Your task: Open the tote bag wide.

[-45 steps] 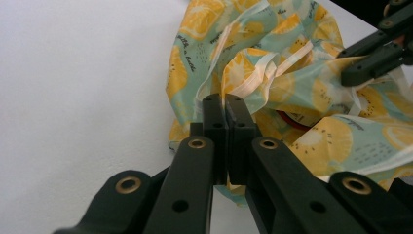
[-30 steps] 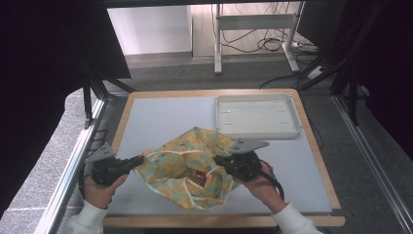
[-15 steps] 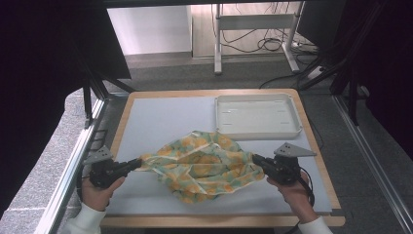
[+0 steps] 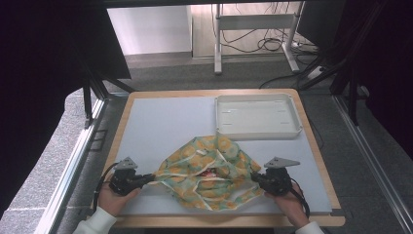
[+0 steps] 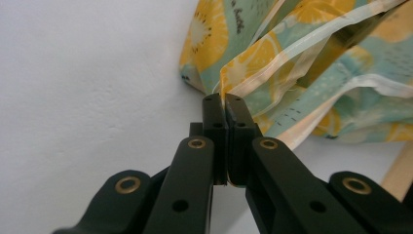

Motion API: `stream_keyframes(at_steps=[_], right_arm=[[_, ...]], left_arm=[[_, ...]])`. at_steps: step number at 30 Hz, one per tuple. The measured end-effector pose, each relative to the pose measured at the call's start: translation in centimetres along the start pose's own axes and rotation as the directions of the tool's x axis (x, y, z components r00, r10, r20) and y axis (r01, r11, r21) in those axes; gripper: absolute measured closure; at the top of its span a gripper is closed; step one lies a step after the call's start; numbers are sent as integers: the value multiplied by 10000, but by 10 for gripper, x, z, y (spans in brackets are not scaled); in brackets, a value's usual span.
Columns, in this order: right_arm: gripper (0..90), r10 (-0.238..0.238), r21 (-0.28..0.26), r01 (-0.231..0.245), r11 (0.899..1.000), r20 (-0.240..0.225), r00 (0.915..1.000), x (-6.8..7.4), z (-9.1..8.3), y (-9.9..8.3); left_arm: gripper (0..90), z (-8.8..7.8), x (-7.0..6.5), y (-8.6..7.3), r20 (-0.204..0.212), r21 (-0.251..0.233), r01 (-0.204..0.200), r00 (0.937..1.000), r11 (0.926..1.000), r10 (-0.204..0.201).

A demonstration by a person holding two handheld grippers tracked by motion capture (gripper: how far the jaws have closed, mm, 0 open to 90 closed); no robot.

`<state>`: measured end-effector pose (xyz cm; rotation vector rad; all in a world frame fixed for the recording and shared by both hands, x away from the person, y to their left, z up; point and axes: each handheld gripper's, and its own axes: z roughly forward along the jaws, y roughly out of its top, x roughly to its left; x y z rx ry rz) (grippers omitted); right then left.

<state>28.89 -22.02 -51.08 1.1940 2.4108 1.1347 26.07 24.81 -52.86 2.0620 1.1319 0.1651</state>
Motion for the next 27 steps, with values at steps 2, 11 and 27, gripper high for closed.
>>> stream_keyframes(at_steps=[2,11,27], right_arm=[[882,-129,217,128,9997,54,9999,2,6,-1],[546,-434,-405,440,9982,160,9989,5,-5,3],[820,-1937,-1732,1686,9703,-1394,9711,59,-39,54]], left_arm=[[900,5,-1,-1,5,262,-100,9999,9996,100],[670,-11,-1,3,-253,-545,30,9997,9985,-43],[846,-44,-77,47,1243,-1774,-1800,9712,9675,2035]])
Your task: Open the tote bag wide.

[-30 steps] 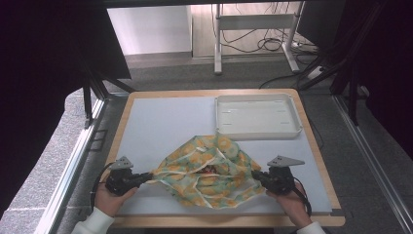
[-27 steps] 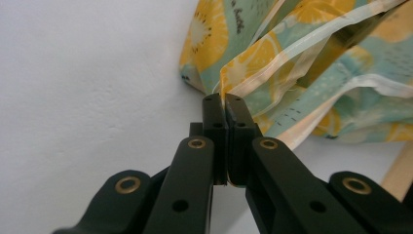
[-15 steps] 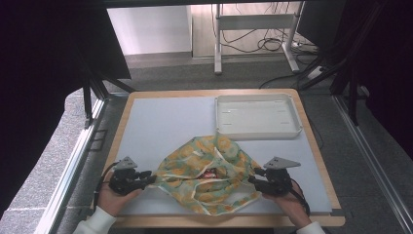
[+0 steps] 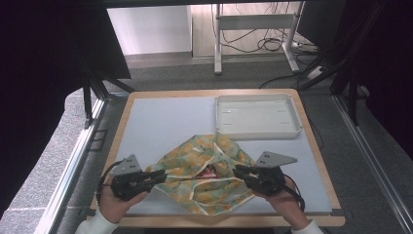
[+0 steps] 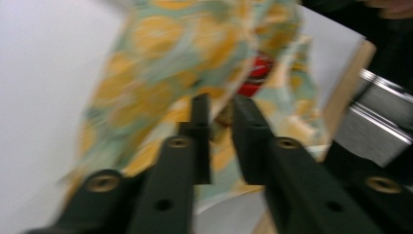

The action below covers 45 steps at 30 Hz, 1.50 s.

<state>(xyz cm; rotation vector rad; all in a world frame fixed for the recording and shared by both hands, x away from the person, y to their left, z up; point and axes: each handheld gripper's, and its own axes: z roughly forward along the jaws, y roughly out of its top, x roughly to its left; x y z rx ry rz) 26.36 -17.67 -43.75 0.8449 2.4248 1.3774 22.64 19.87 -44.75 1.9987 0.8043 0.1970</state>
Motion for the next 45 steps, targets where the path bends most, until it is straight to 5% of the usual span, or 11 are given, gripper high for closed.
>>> stream_keyframes(at_steps=[5,11,21,29,33,38,45], right_arm=[[887,-405,989,443,9941,-394,9984,8,34,10],[887,-691,1414,679,9876,35,9976,5,65,21],[887,-451,1500,426,9878,137,9989,-3,88,28],[887,-197,1400,167,9900,198,9996,-11,85,27],[887,-213,1412,185,9898,180,9996,-10,89,28],[887,-133,1387,100,9903,228,9997,-12,94,29],[888,2,1432,-64,9897,439,9990,-18,92,27]], left_arm=[[900,47,-16,22,521,764,-700,9965,9946,661],[900,91,-18,39,398,1159,-903,9955,9891,863],[900,114,-11,50,-87,1428,-813,9965,9864,834],[900,107,10,50,-407,1074,-135,9990,9941,180],[900,110,11,51,-101,1033,-57,9999,9946,68],[900,118,1,61,-90,1085,-525,9985,9927,538],[900,139,24,53,-315,1624,24,9995,9867,27]])
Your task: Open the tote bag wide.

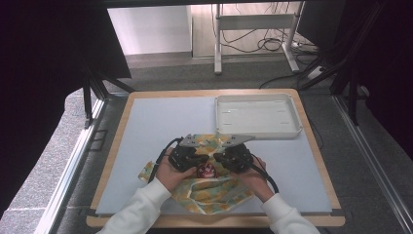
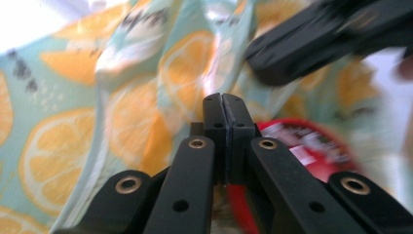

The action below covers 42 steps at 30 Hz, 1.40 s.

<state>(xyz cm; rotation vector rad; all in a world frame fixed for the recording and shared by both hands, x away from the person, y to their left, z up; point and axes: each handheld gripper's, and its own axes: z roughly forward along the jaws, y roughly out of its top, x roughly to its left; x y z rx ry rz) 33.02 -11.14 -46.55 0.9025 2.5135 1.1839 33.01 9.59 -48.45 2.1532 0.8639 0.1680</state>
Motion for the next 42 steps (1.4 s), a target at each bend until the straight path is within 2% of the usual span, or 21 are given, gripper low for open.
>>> stream_keyframes(at_steps=[4,9,14,17,23,27,32,39,42], right_arm=[[888,167,149,-168,9997,70,9998,-6,4,-2],[888,341,707,-366,9968,369,9987,-17,19,-9],[888,534,1287,-626,9897,742,9958,-30,31,-18],[889,545,1446,-687,9871,1000,9935,-36,34,-23],[888,454,1525,-693,9859,1554,9868,-44,33,-27],[889,551,1542,-824,9846,1734,9833,-49,32,-29],[889,454,1611,-781,9838,1975,9793,-53,32,-31],[889,547,1632,-915,9823,2170,9746,-60,32,-36],[889,701,1566,-1052,9820,2151,9741,-62,31,-37]], left_arm=[[900,7,11,-8,-175,267,231,9996,9994,-226],[900,11,20,-15,-524,448,430,9978,9981,-407],[900,9,30,-21,-1115,548,480,9929,9973,-416],[900,5,36,-25,-1448,604,575,9883,9965,-482],[900,-1,51,-37,-1908,700,839,9792,9940,-693],[900,-3,57,-41,-2088,667,983,9745,9929,-824],[900,-5,63,-44,-2369,696,1050,9678,9920,-858],[900,-6,72,-51,-2513,742,1316,9617,9885,-1092],[900,-6,75,-54,-2443,748,1409,9624,9872,-1189]])
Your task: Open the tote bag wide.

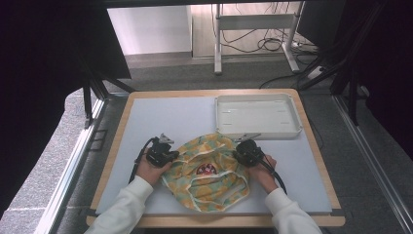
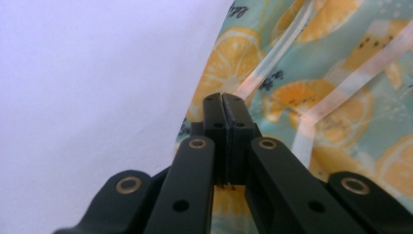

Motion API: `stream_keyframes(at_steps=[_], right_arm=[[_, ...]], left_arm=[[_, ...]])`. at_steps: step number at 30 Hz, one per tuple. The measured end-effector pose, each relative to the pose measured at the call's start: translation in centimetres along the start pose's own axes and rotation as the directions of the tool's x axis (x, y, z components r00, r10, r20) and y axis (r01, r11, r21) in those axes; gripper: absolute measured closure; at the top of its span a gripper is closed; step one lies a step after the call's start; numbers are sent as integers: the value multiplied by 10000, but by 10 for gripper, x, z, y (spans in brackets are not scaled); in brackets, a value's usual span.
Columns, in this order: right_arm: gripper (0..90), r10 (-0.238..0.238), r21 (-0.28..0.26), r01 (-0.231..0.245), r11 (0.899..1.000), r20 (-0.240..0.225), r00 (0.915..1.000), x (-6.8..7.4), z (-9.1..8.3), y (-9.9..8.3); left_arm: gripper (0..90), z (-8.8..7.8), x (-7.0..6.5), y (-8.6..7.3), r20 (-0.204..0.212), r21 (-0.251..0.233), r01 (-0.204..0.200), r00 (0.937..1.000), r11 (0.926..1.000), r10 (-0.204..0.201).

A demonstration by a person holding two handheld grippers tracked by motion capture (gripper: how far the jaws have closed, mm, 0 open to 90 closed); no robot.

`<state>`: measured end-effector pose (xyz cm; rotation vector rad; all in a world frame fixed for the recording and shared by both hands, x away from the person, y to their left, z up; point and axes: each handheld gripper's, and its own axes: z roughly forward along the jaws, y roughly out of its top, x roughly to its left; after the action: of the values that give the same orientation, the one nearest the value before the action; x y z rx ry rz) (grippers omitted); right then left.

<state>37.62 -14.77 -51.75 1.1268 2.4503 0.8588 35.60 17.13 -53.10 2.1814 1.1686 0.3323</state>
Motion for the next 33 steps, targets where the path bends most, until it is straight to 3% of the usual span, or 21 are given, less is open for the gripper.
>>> stream_keyframes(at_steps=[4,6,10,14,19,22,25,33], right_arm=[[889,-124,-601,109,9981,-239,9996,6,-14,3],[889,-300,-1188,224,9927,-623,9976,14,-32,6],[889,-681,-1612,440,9859,-1473,9867,35,-56,4],[889,-804,-1143,586,9917,-1961,9773,51,-60,-13],[889,-694,-349,627,9974,-2444,9672,61,-57,-45],[889,-593,167,661,9977,-2646,9625,64,-51,-62],[889,-534,129,594,9981,-2813,9581,65,-52,-69],[889,-771,16,809,9967,-2816,9564,65,-56,-72]], left_arm=[[900,-13,-7,3,275,-335,-165,9995,9993,174],[900,-23,-15,6,382,-582,-439,9982,9973,461],[900,-35,-31,7,756,-792,-787,9935,9937,847],[900,-25,-31,5,814,-508,-757,9935,9958,796],[900,-14,-21,1,978,-234,-348,9945,9991,369],[900,-12,-19,0,929,-143,-372,9949,9992,384],[900,-11,-20,0,904,-74,-443,9949,9990,448],[900,-8,-18,-2,919,2,-406,9950,9992,404]])
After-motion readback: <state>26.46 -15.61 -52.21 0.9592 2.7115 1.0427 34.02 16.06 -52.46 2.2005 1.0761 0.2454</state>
